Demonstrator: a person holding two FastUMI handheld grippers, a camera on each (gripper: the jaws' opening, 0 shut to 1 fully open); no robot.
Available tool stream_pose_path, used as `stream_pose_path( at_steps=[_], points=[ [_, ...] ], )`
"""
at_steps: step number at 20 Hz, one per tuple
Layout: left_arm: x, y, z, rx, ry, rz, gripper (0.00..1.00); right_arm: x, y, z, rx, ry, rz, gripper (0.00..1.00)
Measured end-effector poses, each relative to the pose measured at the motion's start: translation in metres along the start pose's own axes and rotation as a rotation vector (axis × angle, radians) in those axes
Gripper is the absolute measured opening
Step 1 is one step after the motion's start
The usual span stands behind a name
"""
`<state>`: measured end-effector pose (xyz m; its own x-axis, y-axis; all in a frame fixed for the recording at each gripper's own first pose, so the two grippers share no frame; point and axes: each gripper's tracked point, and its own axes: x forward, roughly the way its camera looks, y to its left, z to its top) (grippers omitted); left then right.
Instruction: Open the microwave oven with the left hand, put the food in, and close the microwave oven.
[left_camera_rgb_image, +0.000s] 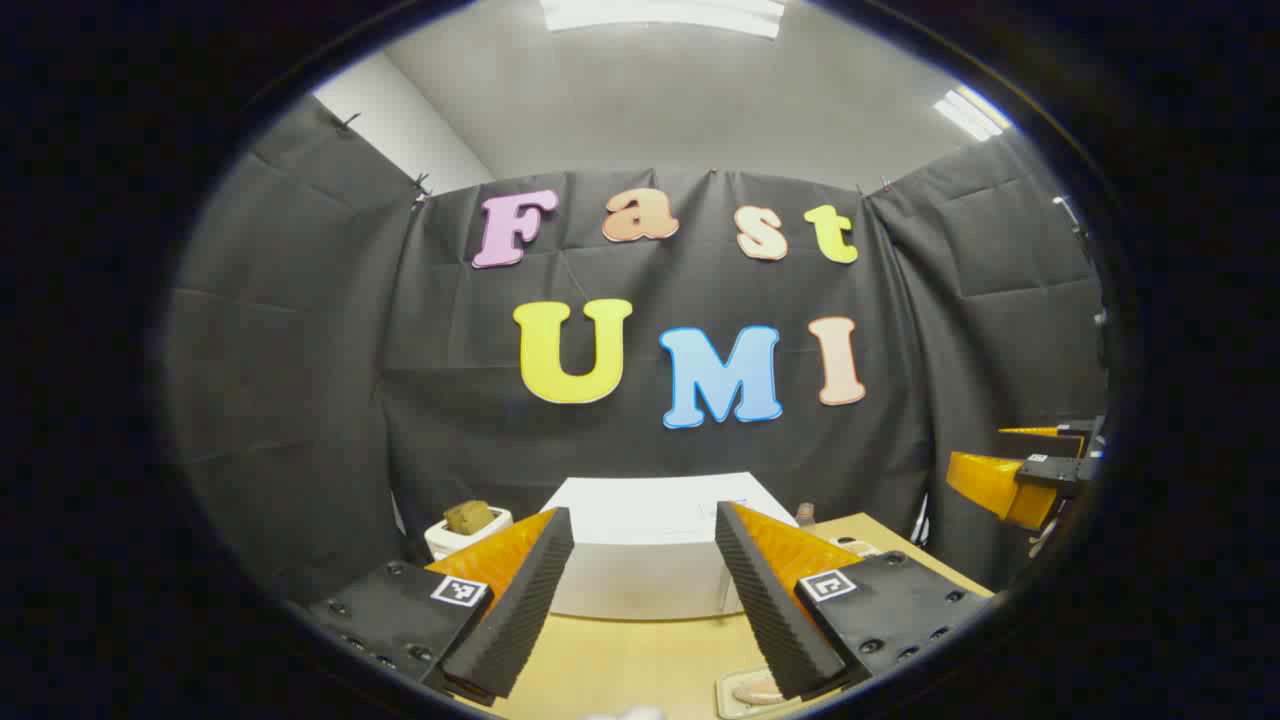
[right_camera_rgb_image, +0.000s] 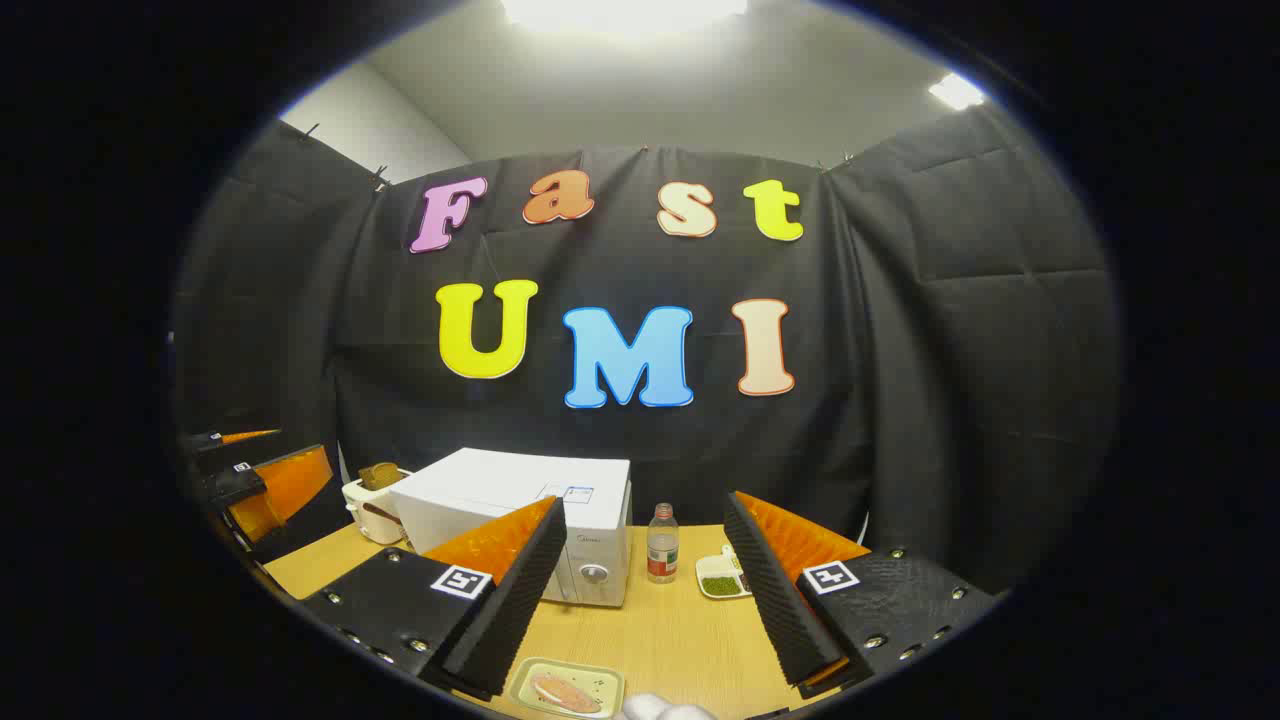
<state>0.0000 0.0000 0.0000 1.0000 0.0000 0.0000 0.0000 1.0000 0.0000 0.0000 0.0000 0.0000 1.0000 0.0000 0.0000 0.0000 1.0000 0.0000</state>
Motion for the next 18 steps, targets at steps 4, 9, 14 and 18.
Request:
stream_pose_path(
  at_steps=[4, 9, 14, 18],
  points=[
    [0.000, -0.002, -0.005, -0.009, 0.012, -0.006, 0.99, 0.002, 0.002, -0.009, 0.021, 0.034, 0.014, 0.97],
    [0.002, -0.001, -0.009, 0.006, 0.019, -0.009, 0.96, 0.004, 0.000, -0.008, 0.036, 0.029, 0.001, 0.97],
    [0.006, 0.004, -0.013, -0.016, 0.027, -0.001, 0.99, 0.005, 0.005, -0.009, 0.000, 0.032, 0.007, 0.97],
    [0.010, 0.008, -0.017, -0.008, 0.019, 0.019, 0.99, 0.008, 0.007, -0.009, -0.015, 0.027, 0.011, 0.97]
  ],
)
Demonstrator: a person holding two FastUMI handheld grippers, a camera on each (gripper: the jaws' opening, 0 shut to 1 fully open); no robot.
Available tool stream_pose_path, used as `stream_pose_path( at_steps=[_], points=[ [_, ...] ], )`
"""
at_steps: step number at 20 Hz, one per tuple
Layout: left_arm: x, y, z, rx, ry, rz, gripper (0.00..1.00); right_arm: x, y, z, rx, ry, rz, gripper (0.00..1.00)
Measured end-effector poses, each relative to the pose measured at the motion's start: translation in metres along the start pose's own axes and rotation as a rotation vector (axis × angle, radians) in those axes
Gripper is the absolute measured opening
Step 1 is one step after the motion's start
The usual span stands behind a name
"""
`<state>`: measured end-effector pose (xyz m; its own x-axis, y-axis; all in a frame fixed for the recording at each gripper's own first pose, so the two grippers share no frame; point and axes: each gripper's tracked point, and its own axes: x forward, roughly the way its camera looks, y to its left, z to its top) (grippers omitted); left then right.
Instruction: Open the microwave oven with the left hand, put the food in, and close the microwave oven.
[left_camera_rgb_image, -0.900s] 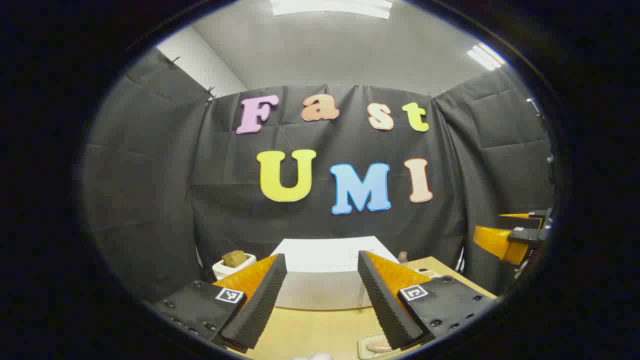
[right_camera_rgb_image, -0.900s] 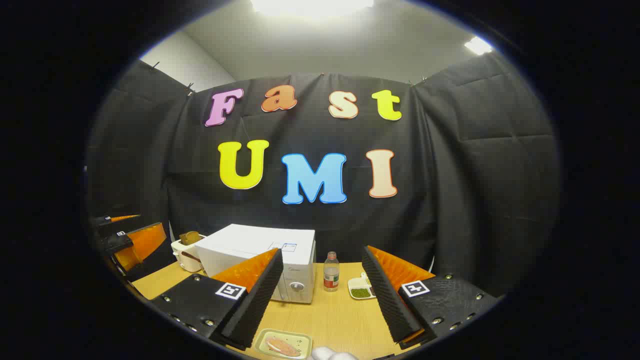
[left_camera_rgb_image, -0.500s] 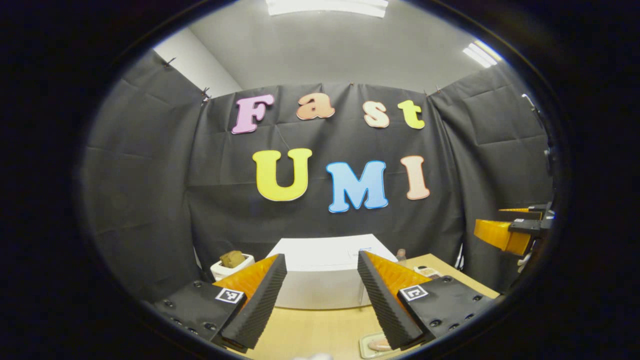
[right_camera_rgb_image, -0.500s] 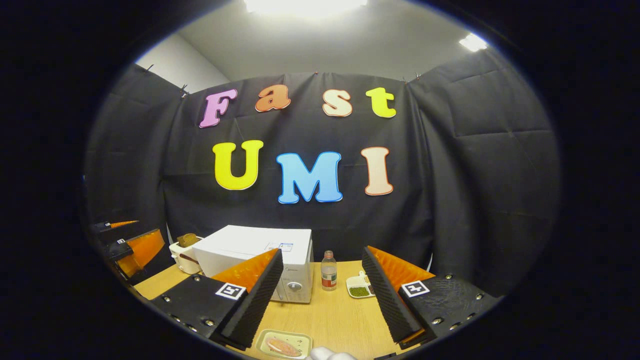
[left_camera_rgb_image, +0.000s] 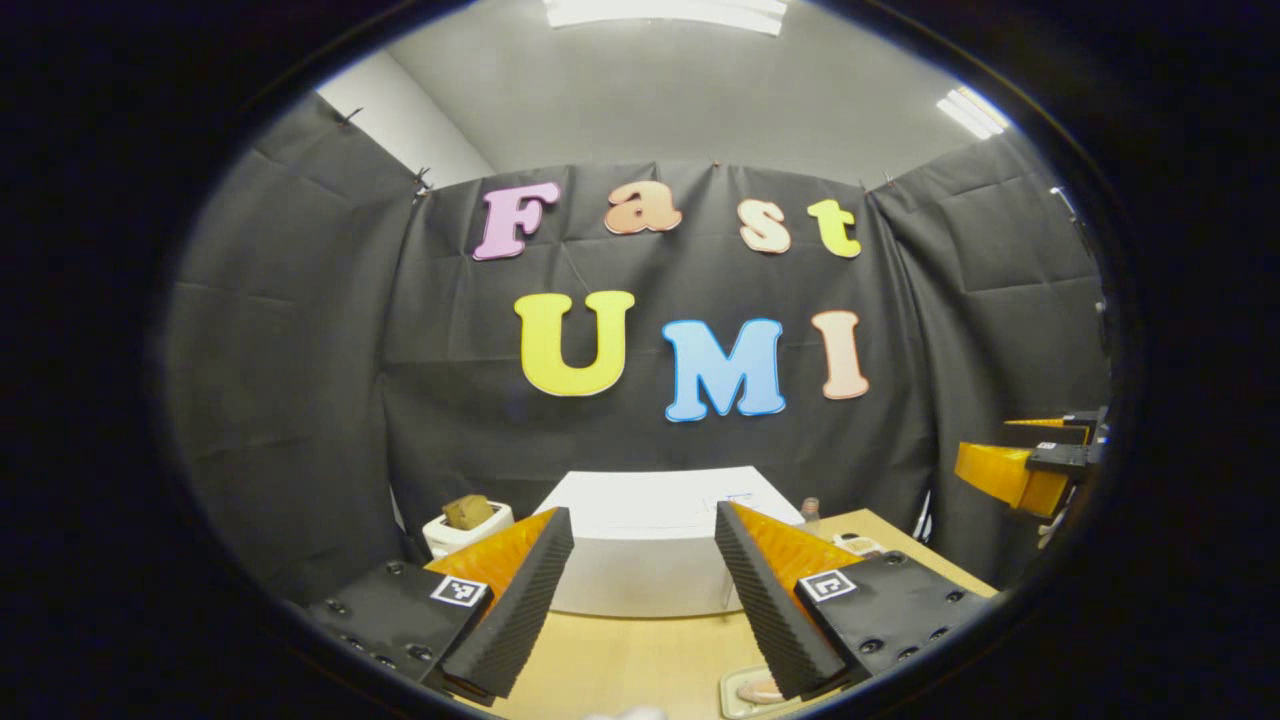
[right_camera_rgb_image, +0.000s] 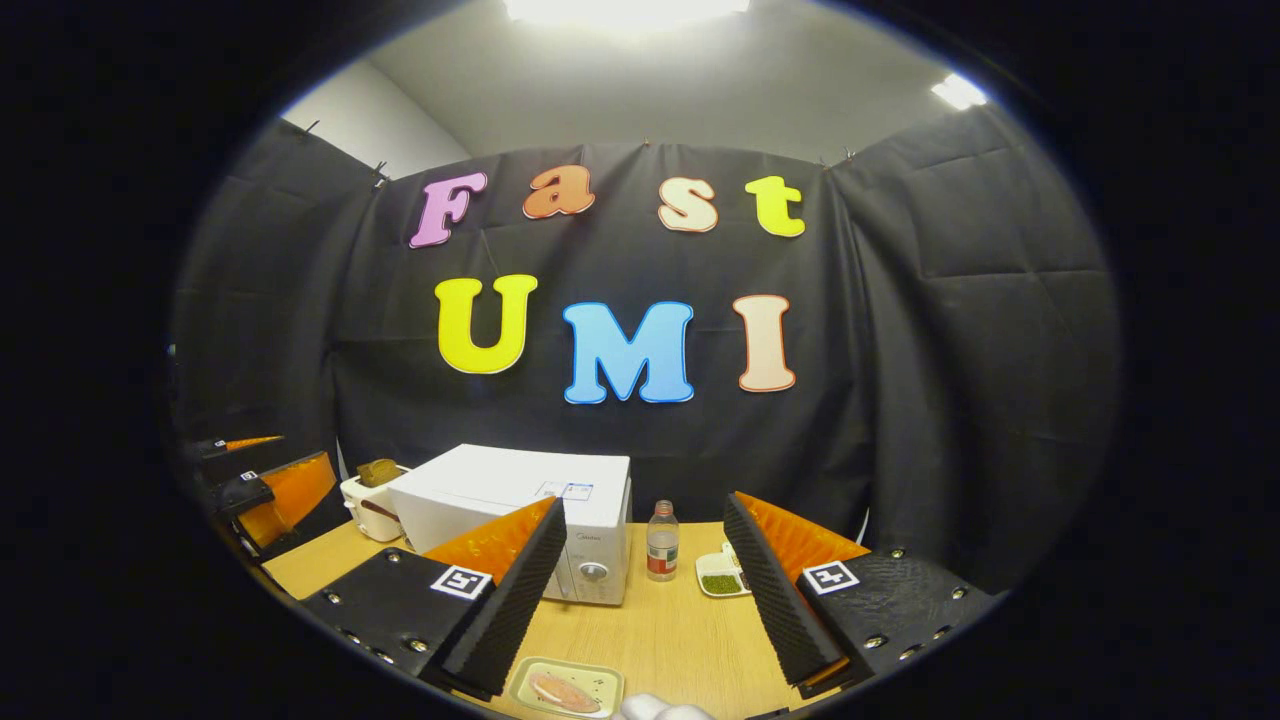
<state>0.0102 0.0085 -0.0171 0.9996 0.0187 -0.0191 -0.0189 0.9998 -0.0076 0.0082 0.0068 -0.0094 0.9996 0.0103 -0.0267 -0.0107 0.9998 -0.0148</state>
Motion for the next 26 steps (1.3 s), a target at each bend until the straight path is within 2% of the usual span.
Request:
stream_pose_path(
  at_steps=[5, 8, 10, 15, 16, 17, 19, 21, 24, 25, 26],
  points=[
    [0.016, -0.015, -0.034, 0.046, -0.009, -0.012, 0.97, 0.001, -0.006, -0.003, 0.023, 0.031, -0.008, 0.97],
    [0.034, -0.046, -0.077, 0.033, 0.013, -0.068, 0.96, 0.002, -0.017, 0.001, 0.032, 0.052, -0.026, 0.97],
    [0.054, -0.071, -0.114, 0.022, 0.059, -0.108, 0.99, 0.004, -0.027, 0.005, 0.045, 0.057, -0.053, 0.97],
    [0.118, -0.123, -0.184, 0.022, 0.091, -0.157, 0.95, 0.017, -0.047, 0.000, 0.072, 0.104, -0.104, 0.97],
    [0.133, -0.134, -0.198, 0.016, 0.093, -0.169, 1.00, 0.020, -0.051, -0.001, 0.060, 0.105, -0.116, 0.97],
    [0.148, -0.147, -0.210, 0.000, 0.101, -0.184, 0.99, 0.024, -0.055, -0.003, 0.034, 0.106, -0.131, 0.97],
    [0.177, -0.158, -0.235, 0.002, 0.116, -0.174, 0.99, 0.034, -0.064, -0.008, -0.015, 0.101, -0.159, 0.97],
    [0.203, -0.158, -0.250, 0.005, 0.119, -0.147, 0.97, 0.043, -0.062, -0.021, -0.021, 0.128, -0.153, 0.98],
    [0.227, -0.169, -0.271, -0.026, 0.136, -0.153, 0.95, 0.053, -0.064, -0.034, -0.013, 0.148, -0.153, 0.98],
    [0.232, -0.172, -0.276, -0.020, 0.142, -0.162, 0.99, 0.055, -0.062, -0.039, -0.012, 0.156, -0.146, 0.98],
    [0.236, -0.171, -0.277, -0.022, 0.138, -0.152, 0.96, 0.058, -0.064, -0.043, -0.013, 0.167, -0.147, 0.97]
  ],
)
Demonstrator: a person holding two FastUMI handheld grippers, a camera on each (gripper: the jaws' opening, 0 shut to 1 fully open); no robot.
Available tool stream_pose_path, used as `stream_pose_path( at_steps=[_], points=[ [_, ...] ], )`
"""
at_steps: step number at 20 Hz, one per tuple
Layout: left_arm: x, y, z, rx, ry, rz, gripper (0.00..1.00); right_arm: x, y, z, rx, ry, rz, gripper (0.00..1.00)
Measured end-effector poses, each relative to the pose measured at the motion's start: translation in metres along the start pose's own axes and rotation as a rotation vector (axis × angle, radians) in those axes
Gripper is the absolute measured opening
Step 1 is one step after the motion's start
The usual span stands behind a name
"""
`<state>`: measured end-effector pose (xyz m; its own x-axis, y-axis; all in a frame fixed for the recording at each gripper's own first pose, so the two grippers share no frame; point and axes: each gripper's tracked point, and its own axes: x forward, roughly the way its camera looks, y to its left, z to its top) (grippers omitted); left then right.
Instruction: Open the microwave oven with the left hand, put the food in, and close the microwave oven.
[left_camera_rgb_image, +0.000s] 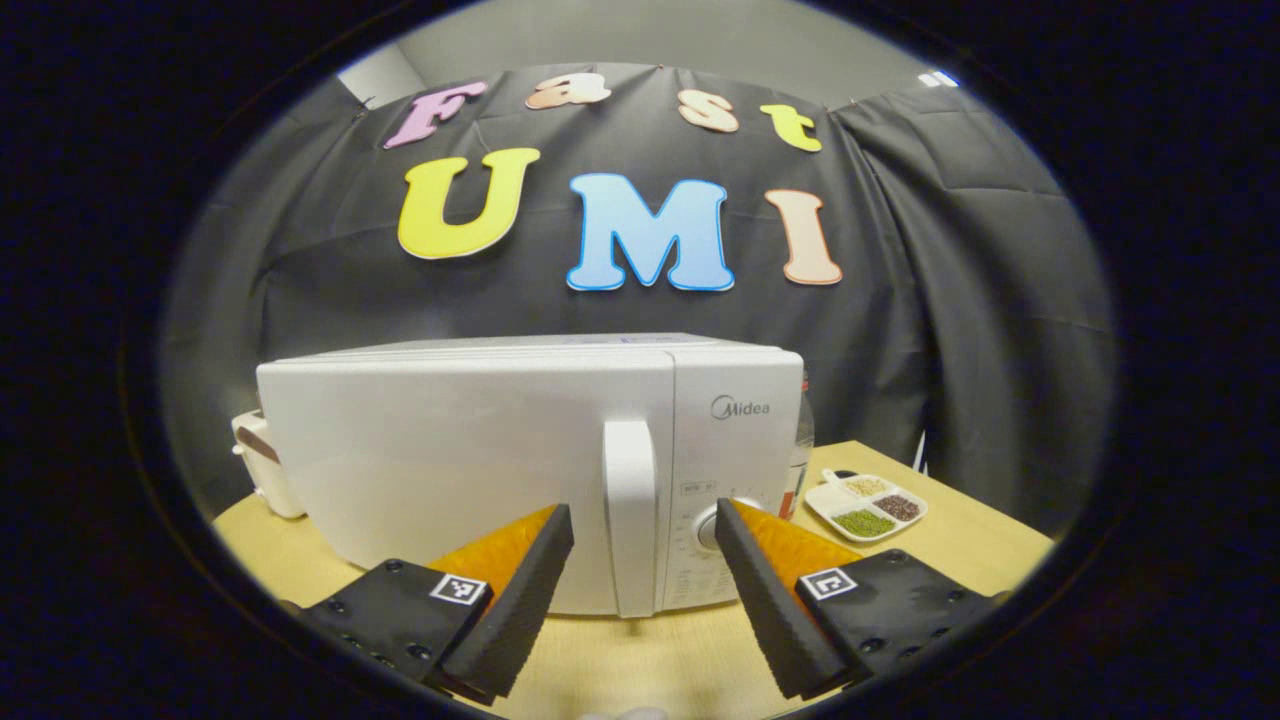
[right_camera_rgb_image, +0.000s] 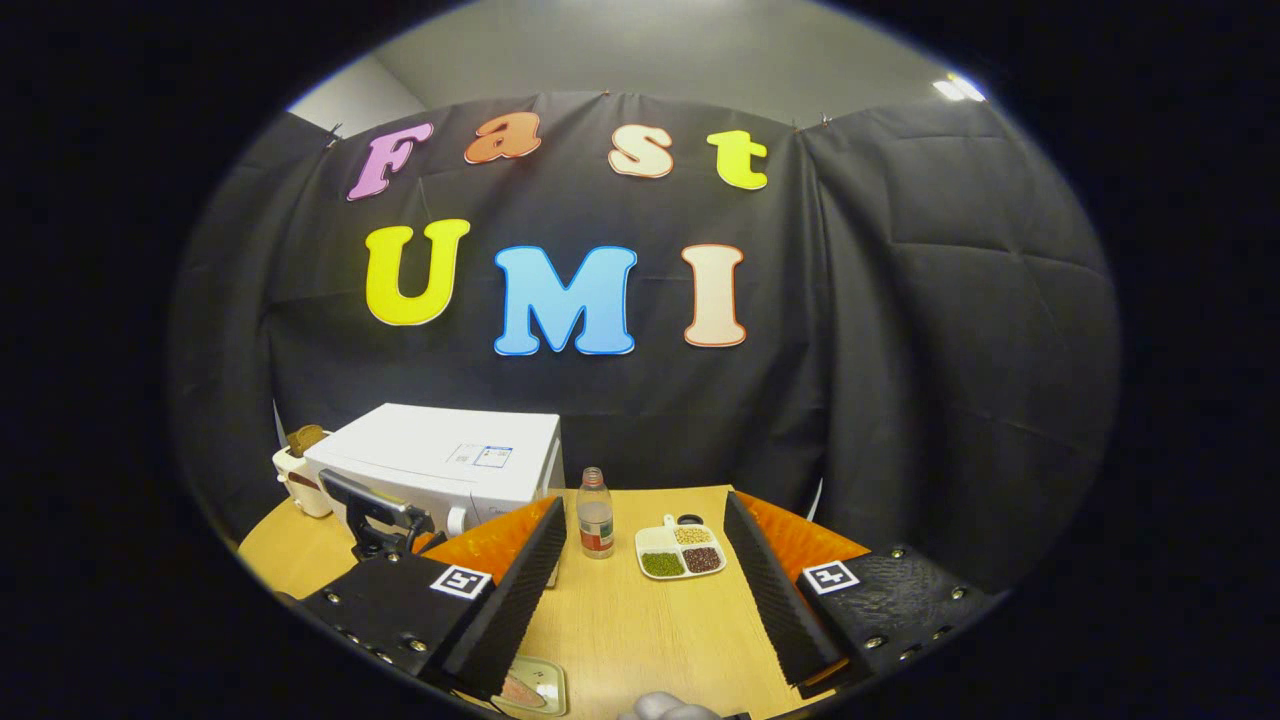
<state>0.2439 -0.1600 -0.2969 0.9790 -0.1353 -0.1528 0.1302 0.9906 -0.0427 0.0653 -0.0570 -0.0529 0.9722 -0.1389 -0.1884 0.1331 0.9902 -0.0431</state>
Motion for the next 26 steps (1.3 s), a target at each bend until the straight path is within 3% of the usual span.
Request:
stream_pose_path(
  at_steps=[2, 5, 10, 26],
  points=[
    [0.004, 0.001, -0.001, -0.005, -0.008, 0.004, 0.99, 0.004, -0.001, -0.003, 0.000, 0.015, 0.001, 0.97],
    [0.011, -0.001, -0.008, 0.004, 0.009, 0.012, 0.95, 0.004, -0.003, 0.000, -0.014, 0.005, -0.003, 0.98],
    [0.012, 0.004, -0.014, -0.014, 0.031, 0.015, 0.34, 0.002, -0.008, -0.005, -0.038, 0.010, -0.011, 0.98],
    [0.009, 0.005, -0.013, -0.031, 0.049, -0.036, 0.22, -0.022, -0.008, -0.016, -0.042, 0.031, 0.000, 0.98]
  ],
)
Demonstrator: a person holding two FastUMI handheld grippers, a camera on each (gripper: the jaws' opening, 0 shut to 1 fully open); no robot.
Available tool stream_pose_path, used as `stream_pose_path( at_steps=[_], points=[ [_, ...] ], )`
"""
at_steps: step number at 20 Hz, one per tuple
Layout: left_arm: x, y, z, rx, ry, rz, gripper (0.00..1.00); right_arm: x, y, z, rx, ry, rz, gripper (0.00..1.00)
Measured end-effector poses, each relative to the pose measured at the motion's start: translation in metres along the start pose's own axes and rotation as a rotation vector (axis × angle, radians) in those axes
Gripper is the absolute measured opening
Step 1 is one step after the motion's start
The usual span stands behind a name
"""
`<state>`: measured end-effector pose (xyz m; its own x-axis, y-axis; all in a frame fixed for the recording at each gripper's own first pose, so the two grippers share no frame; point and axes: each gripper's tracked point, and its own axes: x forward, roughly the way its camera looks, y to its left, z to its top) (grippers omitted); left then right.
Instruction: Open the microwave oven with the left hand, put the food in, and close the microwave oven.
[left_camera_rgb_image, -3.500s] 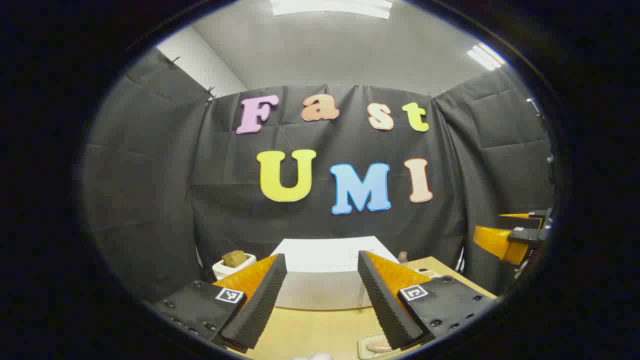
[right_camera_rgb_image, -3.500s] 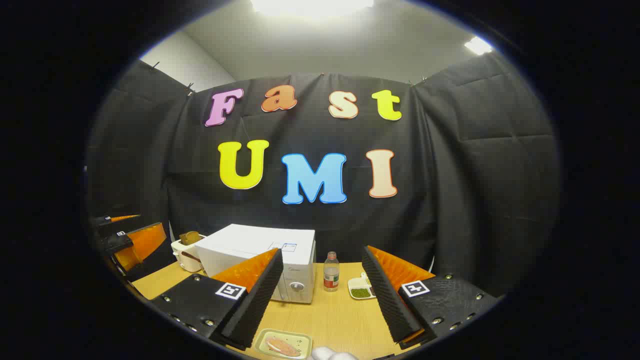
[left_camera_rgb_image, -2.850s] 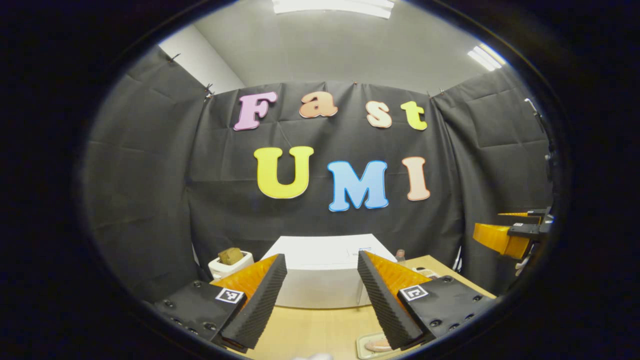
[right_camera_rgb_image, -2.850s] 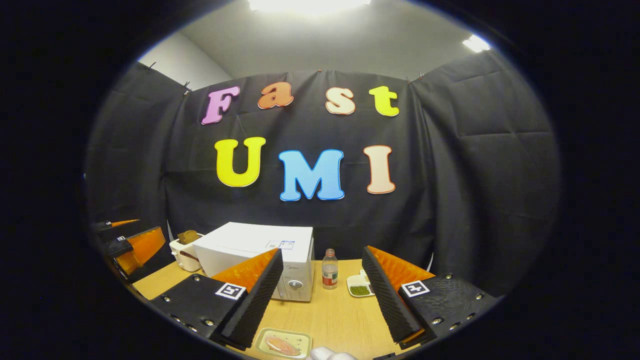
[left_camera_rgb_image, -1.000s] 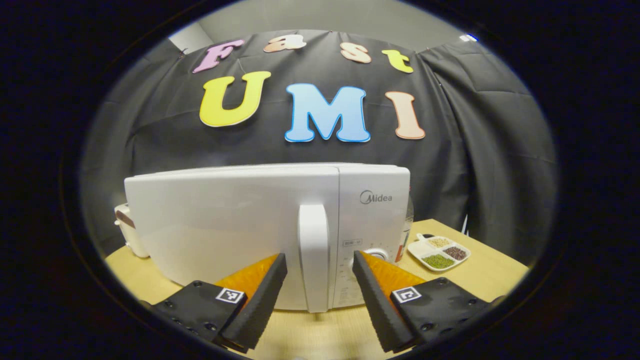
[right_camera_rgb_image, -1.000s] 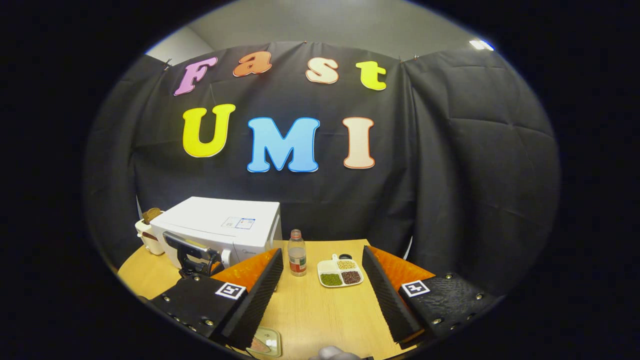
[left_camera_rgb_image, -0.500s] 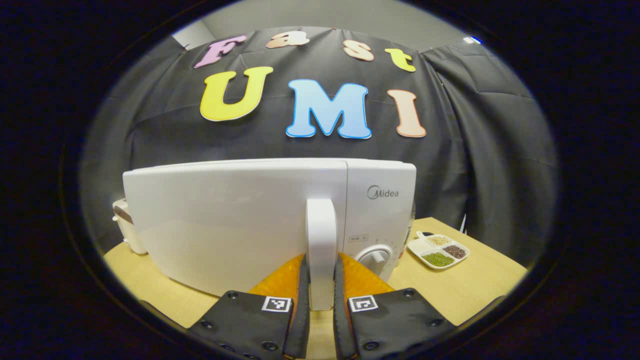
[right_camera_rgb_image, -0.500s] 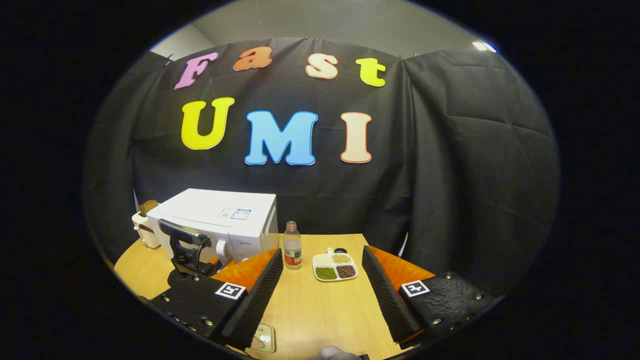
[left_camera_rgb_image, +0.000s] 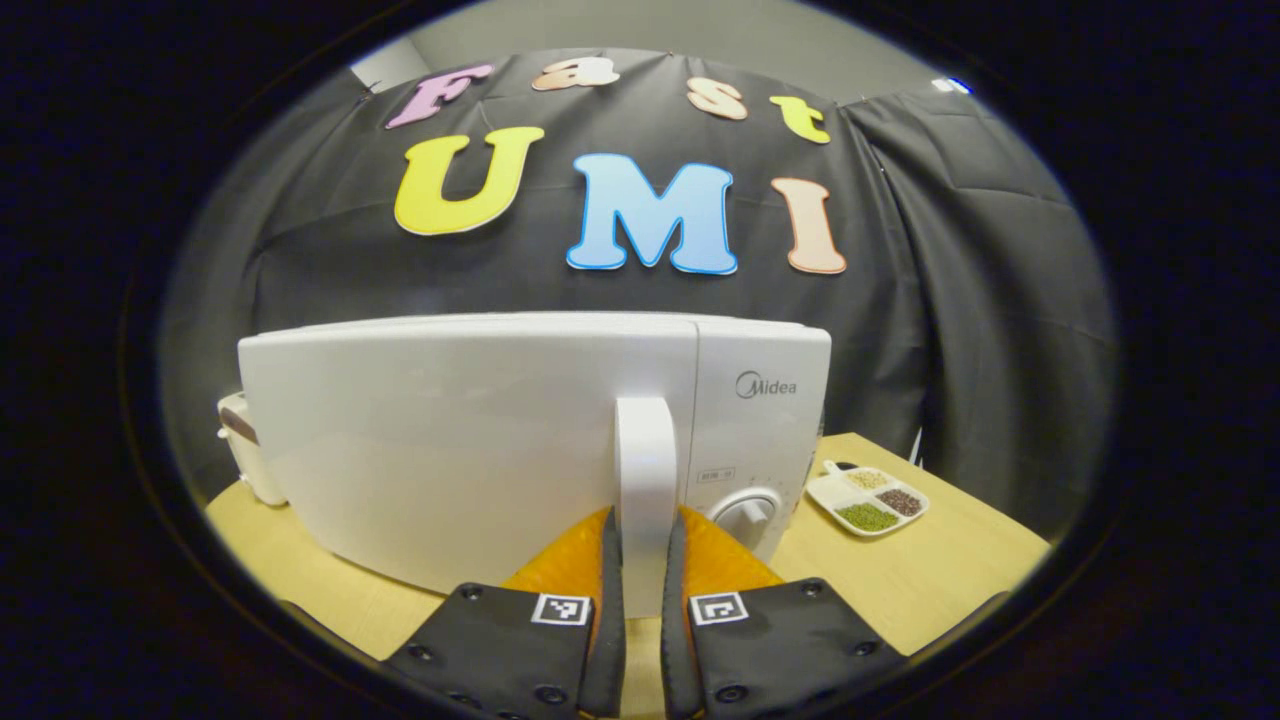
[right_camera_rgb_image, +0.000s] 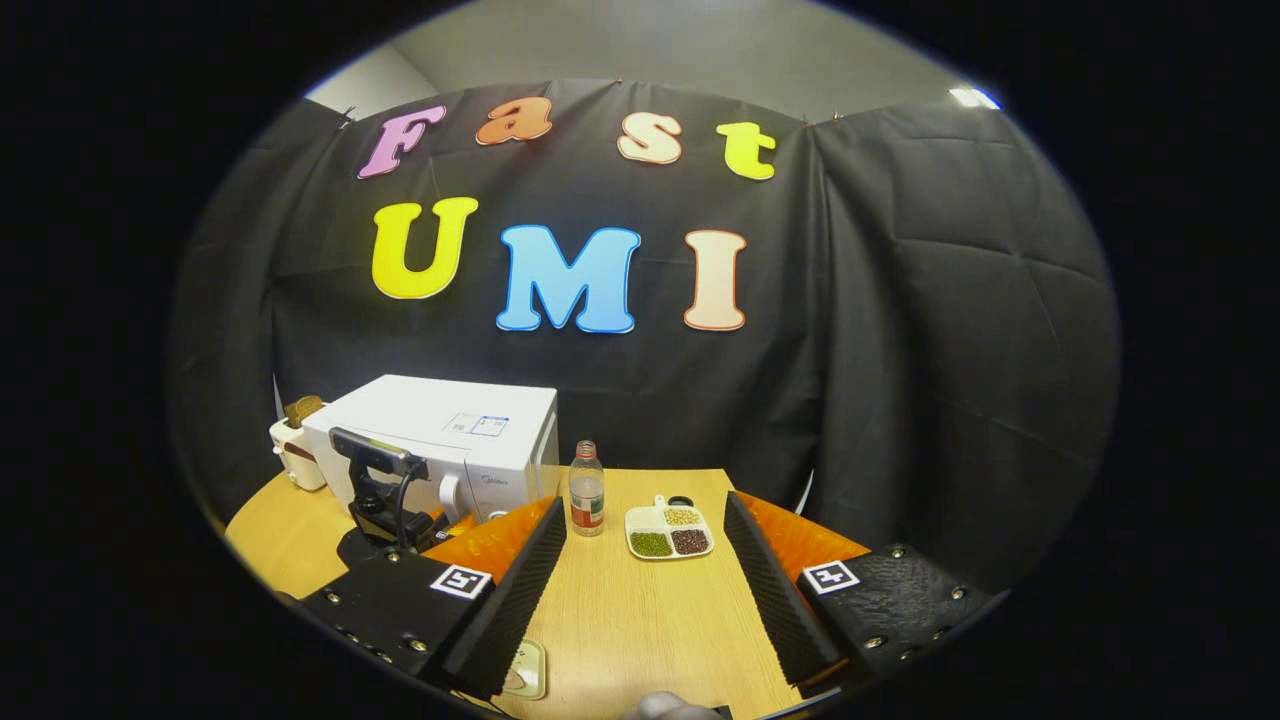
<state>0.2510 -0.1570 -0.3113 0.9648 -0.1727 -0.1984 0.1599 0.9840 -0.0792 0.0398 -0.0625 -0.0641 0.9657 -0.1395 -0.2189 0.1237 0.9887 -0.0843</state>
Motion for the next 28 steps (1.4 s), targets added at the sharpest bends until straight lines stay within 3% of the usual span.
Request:
stream_pose_path(
  at_steps=[4, 5, 7, 10, 13, 14, 17, 20, 22, 24, 26, 27, 28],
  points=[
    [-0.003, 0.001, -0.001, -0.011, 0.013, -0.007, 0.20, -0.005, -0.001, -0.001, -0.002, 0.002, 0.006, 0.98],
    [-0.014, 0.001, -0.011, -0.027, 0.050, 0.003, 0.18, -0.007, -0.001, -0.002, -0.001, 0.005, 0.010, 0.98],
    [-0.049, 0.004, -0.002, 0.023, -0.017, 0.000, 0.19, -0.009, 0.000, -0.005, 0.007, 0.008, 0.019, 0.98],
    [-0.097, 0.014, -0.019, 0.034, 0.000, -0.019, 0.20, -0.012, 0.011, -0.010, 0.015, 0.018, 0.055, 0.98],
    [-0.145, 0.035, -0.026, 0.128, 0.027, 0.021, 0.24, -0.017, 0.036, -0.018, 0.032, 0.046, 0.133, 0.98],
    [-0.161, 0.042, -0.028, 0.143, 0.028, 0.039, 0.29, -0.020, 0.043, -0.018, 0.035, 0.047, 0.153, 0.97],
    [-0.202, 0.073, -0.034, 0.132, 0.043, 0.100, 0.34, -0.028, 0.062, -0.012, 0.030, 0.036, 0.205, 0.97],
    [-0.227, 0.104, -0.035, 0.137, 0.077, 0.147, 0.65, -0.033, 0.081, -0.009, 0.010, 0.028, 0.259, 0.98],
    [-0.245, 0.122, -0.026, 0.138, 0.066, 0.178, 0.77, -0.036, 0.093, -0.011, 0.004, 0.031, 0.289, 0.97],
    [-0.260, 0.137, -0.022, 0.146, 0.059, 0.202, 0.99, -0.037, 0.107, -0.013, 0.015, 0.038, 0.317, 0.97],
    [-0.275, 0.154, -0.023, 0.146, 0.064, 0.232, 0.96, -0.039, 0.123, -0.018, 0.032, 0.053, 0.348, 0.98],
    [-0.282, 0.163, -0.024, 0.138, 0.072, 0.251, 1.00, -0.040, 0.131, -0.019, 0.033, 0.054, 0.361, 0.98],
    [-0.290, 0.175, -0.022, 0.128, 0.070, 0.269, 0.92, -0.042, 0.137, -0.019, 0.029, 0.054, 0.371, 0.98]
  ],
)
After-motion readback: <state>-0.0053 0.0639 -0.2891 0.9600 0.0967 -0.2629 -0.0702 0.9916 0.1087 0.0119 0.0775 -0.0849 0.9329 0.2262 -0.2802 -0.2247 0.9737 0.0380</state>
